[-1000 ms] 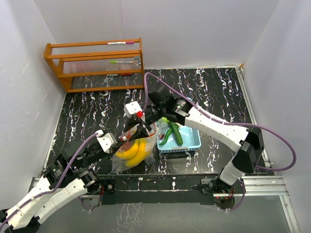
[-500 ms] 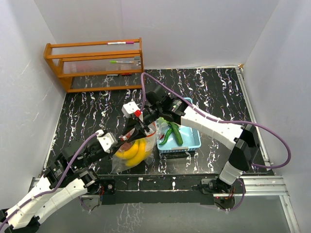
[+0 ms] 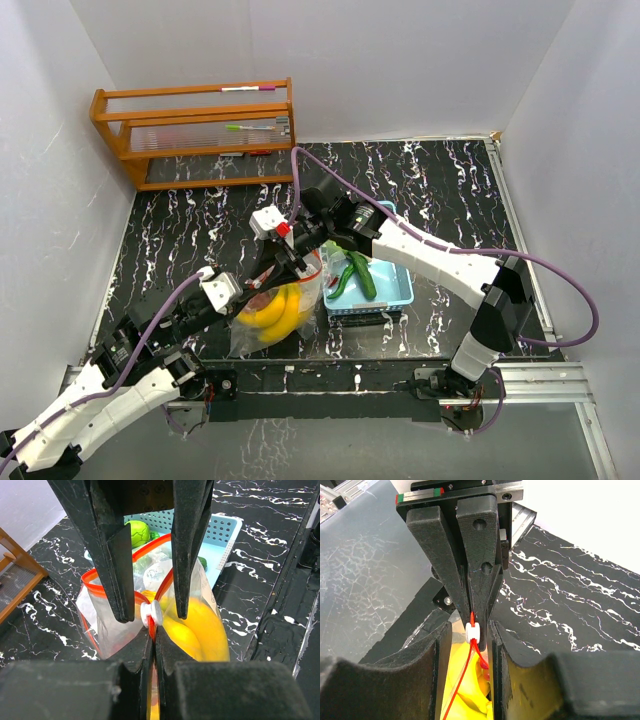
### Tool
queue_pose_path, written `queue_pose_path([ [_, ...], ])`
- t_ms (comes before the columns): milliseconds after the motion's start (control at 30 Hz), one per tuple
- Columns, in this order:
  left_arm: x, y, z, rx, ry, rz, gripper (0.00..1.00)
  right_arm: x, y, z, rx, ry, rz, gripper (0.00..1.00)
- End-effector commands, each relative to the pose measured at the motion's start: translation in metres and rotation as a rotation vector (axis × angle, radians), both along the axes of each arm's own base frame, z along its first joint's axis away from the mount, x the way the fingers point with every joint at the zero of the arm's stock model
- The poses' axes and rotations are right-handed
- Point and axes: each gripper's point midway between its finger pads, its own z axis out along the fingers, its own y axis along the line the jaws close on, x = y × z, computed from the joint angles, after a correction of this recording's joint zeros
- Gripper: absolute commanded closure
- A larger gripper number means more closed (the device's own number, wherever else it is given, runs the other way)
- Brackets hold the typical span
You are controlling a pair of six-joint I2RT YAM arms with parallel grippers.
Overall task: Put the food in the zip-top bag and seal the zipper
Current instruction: Zip the zipper food storage bag.
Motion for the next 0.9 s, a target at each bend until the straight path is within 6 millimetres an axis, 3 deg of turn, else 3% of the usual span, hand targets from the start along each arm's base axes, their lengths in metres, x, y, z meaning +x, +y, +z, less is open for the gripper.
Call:
queue_pose_path([
  [0,0.001,-0.002,0.021,-0.053,-0.042,-0.003,1.0,0.007,0.006,0.021,0.056,-0.035,-0.016,0.64],
  [200,0.001,-0.002,0.022,-0.058,-0.044,0.001,1.0,0.008,0.007,0.016,0.038,-0.02,-0.025,0.69],
  [433,0.001,-0.001,0.025,-0.066,-0.05,0.004,1.0,0.017,0.008,0.008,-0.006,-0.012,-0.083,0.88],
  [867,0.0,0.017,0.038,-0.073,-0.092,0.059,1.0,0.057,-0.02,-0.019,-0.083,0.0,-0.256,0.92],
])
